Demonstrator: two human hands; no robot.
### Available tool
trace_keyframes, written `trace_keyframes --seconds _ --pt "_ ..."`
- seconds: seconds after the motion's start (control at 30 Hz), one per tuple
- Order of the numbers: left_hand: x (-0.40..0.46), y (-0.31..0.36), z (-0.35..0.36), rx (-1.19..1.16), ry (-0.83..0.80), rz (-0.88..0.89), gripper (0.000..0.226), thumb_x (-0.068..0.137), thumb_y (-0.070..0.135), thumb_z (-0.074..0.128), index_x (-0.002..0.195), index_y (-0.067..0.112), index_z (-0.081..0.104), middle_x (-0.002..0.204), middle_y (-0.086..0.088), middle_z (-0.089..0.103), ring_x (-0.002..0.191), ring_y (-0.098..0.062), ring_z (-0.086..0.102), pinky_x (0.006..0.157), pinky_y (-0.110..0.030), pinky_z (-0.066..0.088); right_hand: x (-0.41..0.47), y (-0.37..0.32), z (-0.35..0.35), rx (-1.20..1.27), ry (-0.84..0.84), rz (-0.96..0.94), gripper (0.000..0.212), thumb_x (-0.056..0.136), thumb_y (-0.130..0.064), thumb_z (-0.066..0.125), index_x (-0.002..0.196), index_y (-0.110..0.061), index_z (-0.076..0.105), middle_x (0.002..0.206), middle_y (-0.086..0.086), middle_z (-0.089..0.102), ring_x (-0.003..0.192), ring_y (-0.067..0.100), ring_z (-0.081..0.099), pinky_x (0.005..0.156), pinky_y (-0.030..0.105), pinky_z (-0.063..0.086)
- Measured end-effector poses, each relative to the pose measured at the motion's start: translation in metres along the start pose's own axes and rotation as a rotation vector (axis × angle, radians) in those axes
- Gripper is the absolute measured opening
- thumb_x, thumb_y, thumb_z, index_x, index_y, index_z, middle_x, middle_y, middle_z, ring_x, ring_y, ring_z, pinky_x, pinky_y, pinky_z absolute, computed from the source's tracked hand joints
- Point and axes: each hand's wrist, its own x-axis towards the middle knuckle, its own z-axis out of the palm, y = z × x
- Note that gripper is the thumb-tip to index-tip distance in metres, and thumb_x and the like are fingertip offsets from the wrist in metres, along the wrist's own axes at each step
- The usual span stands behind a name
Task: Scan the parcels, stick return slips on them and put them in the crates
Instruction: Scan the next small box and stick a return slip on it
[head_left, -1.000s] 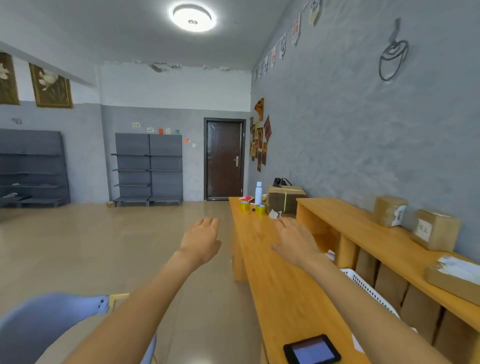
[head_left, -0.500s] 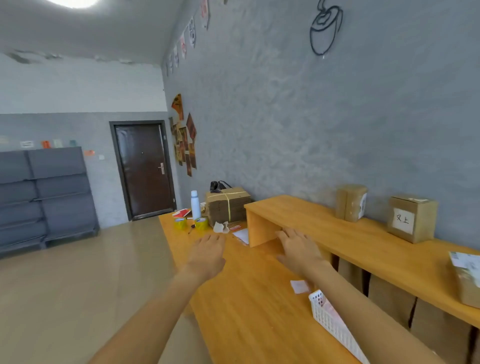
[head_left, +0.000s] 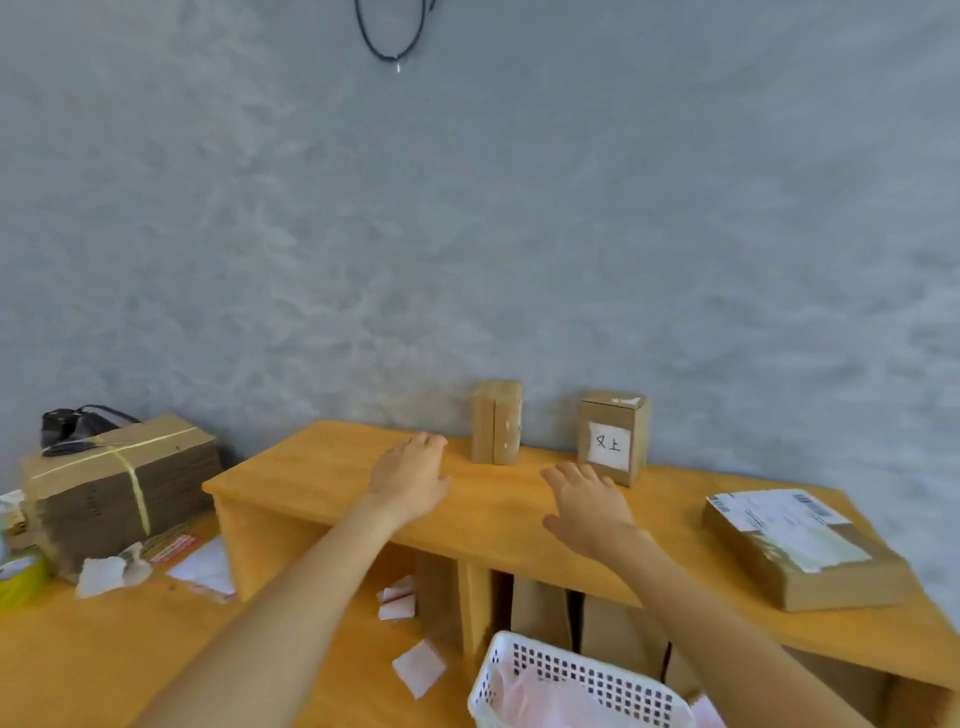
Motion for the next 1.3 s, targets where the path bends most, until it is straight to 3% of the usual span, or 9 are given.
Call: trace_keyframes --seconds 0.2,0.5,0.6,0.7,0.9,0.97,1.03,1.17,1.3 --pt "0.116 -0.013 0.022 -0.32 -0.114 0.067 0.054 0.094 0.038 0.057 0.14 0.013 0.045 0.142 -0.006 0.048 0.126 -0.026 0.049 0.1 -0.038 0.044 0.055 0.005 0.007 -0.057 -0.034 0.206 0.053 0.095 -0.035 0.052 0.142 -0.017 0.036 0.145 0.005 0.039 0.135 0.026 0.034 0.109 0.039 0.033" --pt "0.238 0.012 0.044 -0.369 -0.112 0.161 0.046 0.099 0.04 0.044 0.132 0.009 0.046 0.138 -0.014 0.045 0.119 -0.031 0.05 0.089 -0.039 0.045 0.127 0.002 0.011 -0.115 0.0 0.34 0.045 0.095 -0.029 0.052 0.137 -0.016 0.04 0.137 0.005 0.043 0.127 0.026 0.039 0.101 0.037 0.036" --pt "0.256 0.027 0.056 -0.321 -0.089 0.125 0.057 0.097 0.052 0.043 0.133 0.008 0.045 0.14 -0.015 0.041 0.125 -0.035 0.043 0.094 -0.043 0.043 0.129 0.004 0.018 -0.11 0.017 0.373 0.044 0.095 -0.028 0.051 0.137 -0.015 0.041 0.138 0.005 0.044 0.13 0.026 0.037 0.103 0.037 0.036" --pt "0.263 0.038 0.062 -0.229 -0.095 0.051 0.077 0.089 0.065 0.047 0.139 0.007 0.039 0.142 -0.018 0.037 0.129 -0.038 0.037 0.096 -0.044 0.041 0.121 0.004 0.025 -0.096 0.026 0.386 0.044 0.097 -0.028 0.049 0.138 -0.016 0.04 0.139 0.004 0.044 0.132 0.025 0.036 0.104 0.037 0.035" --pt "0.264 0.035 0.063 -0.288 -0.225 -0.055 0.096 0.083 0.054 0.063 0.151 0.01 0.012 0.147 -0.027 0.022 0.133 -0.042 0.031 0.099 -0.041 0.039 0.109 0.003 0.024 -0.115 0.015 0.394 0.044 0.097 -0.028 0.05 0.139 -0.017 0.04 0.141 0.003 0.043 0.13 0.024 0.039 0.105 0.037 0.037" --pt "0.259 0.024 0.062 -0.379 -0.279 -0.033 0.102 0.082 0.054 0.063 0.153 0.012 0.004 0.146 -0.026 0.029 0.13 -0.038 0.039 0.091 -0.039 0.044 0.107 -0.002 0.02 -0.125 0.017 0.384 0.045 0.097 -0.028 0.05 0.139 -0.017 0.04 0.14 0.004 0.044 0.129 0.024 0.04 0.104 0.037 0.038" --pt "0.249 0.012 0.057 -0.43 -0.303 0.006 0.098 0.079 0.051 0.063 0.153 0.014 0.01 0.138 -0.019 0.043 0.115 -0.031 0.051 0.075 -0.033 0.05 0.105 -0.01 0.016 -0.129 0.025 0.37 0.045 0.097 -0.026 0.05 0.14 -0.016 0.039 0.139 0.004 0.045 0.129 0.025 0.041 0.104 0.037 0.038" --pt "0.221 -0.008 0.043 -0.651 -0.368 0.009 0.082 0.076 0.047 0.062 0.147 0.024 0.026 0.131 -0.013 0.048 0.111 -0.03 0.052 0.084 -0.036 0.05 0.093 -0.023 0.003 -0.122 0.062 0.349 0.045 0.097 -0.025 0.049 0.14 -0.016 0.039 0.14 0.005 0.045 0.129 0.025 0.041 0.105 0.037 0.038" --pt "0.172 -0.019 0.024 -0.962 -0.352 0.011 0.05 0.083 0.044 0.054 0.13 0.037 0.038 0.122 -0.009 0.048 0.098 -0.024 0.053 0.071 -0.033 0.043 0.061 -0.031 -0.015 -0.112 0.1 0.338 0.045 0.096 -0.024 0.049 0.14 -0.017 0.039 0.141 0.005 0.044 0.13 0.024 0.04 0.103 0.036 0.038"
